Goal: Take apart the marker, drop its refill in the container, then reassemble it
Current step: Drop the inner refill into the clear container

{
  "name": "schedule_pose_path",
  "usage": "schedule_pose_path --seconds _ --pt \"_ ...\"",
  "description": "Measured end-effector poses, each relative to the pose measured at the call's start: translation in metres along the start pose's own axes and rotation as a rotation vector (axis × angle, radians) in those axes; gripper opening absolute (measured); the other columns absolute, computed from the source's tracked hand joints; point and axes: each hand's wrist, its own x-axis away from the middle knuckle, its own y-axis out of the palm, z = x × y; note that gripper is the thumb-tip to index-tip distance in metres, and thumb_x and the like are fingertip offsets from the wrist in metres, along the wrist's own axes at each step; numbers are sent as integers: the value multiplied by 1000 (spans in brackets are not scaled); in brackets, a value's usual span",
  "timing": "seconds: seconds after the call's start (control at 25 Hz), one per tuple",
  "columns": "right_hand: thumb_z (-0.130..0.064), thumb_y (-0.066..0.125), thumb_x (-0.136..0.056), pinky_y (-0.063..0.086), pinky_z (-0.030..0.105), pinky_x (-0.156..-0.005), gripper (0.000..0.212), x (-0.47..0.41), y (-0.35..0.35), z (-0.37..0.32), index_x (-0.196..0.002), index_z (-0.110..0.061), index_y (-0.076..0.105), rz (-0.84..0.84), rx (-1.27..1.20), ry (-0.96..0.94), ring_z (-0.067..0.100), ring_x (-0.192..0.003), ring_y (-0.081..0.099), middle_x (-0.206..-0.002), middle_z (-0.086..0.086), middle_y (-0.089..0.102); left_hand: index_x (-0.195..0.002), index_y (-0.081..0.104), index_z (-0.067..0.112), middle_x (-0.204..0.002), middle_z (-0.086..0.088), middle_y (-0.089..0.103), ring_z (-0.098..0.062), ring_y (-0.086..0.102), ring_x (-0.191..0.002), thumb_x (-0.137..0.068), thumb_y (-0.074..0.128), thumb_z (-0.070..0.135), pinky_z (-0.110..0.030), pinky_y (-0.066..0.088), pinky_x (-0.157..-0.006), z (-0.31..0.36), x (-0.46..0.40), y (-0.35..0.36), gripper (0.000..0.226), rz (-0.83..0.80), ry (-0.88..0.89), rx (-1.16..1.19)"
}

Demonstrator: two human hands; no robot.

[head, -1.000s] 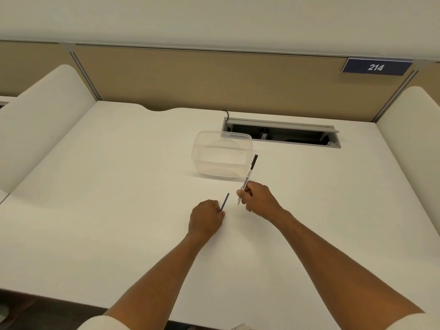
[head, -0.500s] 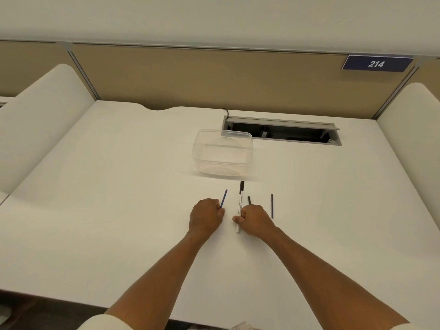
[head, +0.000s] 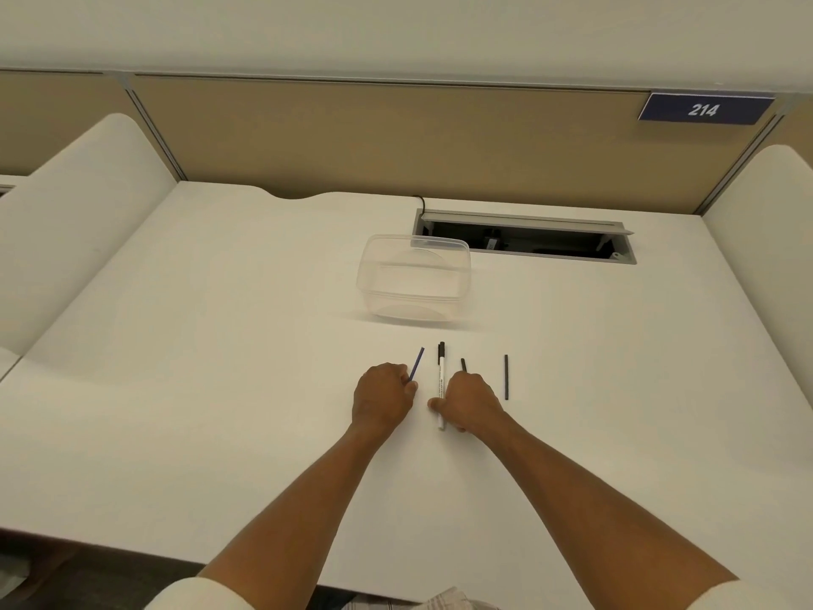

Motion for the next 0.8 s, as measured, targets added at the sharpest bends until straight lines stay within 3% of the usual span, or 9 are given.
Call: schedule_pose_path --seconds 0.12,0.28,0.4,0.48,0.56,0.68,0.8 --pt "-40 70 -81 56 29 -61 34 1 -1 -2 -66 -15 55 6 21 9 20 -51 63 -58 0 60 -69 52 19 -75 1 66 -19 52 -67 -88 58 29 -27 37 -59 0 1 -1 22 -9 2 -5" --pt "-39 65 -83 57 29 -58 35 2 -1 1 -62 -13 56 -3 -7 1 14 -37 56 -47 -1 59 -72 58 18 -78 1 69 -21 59 -71 -87 59 30 -29 47 -62 -1 1 0 19 -13 1 -6" --pt "-43 62 -87 59 30 -59 40 2 -2 3 -62 -12 55 -6 -4 10 16 -37 57 -52 2 60 -74 61 18 -79 -1 70 -23 63 -76 -88 59 31 -31 49 -65 1 0 -1 19 -11 3 -9" --pt "-46 59 -90 55 29 -58 42 0 -5 2 -64 -13 52 11 8 18 17 -43 57 -59 3 62 -80 68 18 -80 -1 71 -23 65 -79 -88 60 32 -30 51 -67 1 -1 -4 18 -9 -4 9" --pt "-49 54 -92 46 30 -60 43 -2 -9 -2 -71 -12 51 68 16 7 22 -60 58 -73 5 65 -86 72 20 -84 1 73 -20 66 -82 -87 61 35 -31 54 -70 2 -3 -7 18 -8 -7 37" --pt "-41 56 -91 45 33 -67 30 -6 -21 -10 -85 -12 55 222 -218 -51 25 -77 60 -83 4 64 -90 72 22 -88 2 74 -21 67 -85 -88 59 36 -34 56 -73 5 -9 -15 20 7 50 -3" --pt "-27 62 -90 49 33 -69 14 -9 -35 -18 -96 -15 58 328 -412 -209 23 -76 62 -81 3 66 -91 70 21 -88 0 70 -24 64 -81 -91 55 34 -33 51 -68 11 -16 -28 20 52 127 -115"
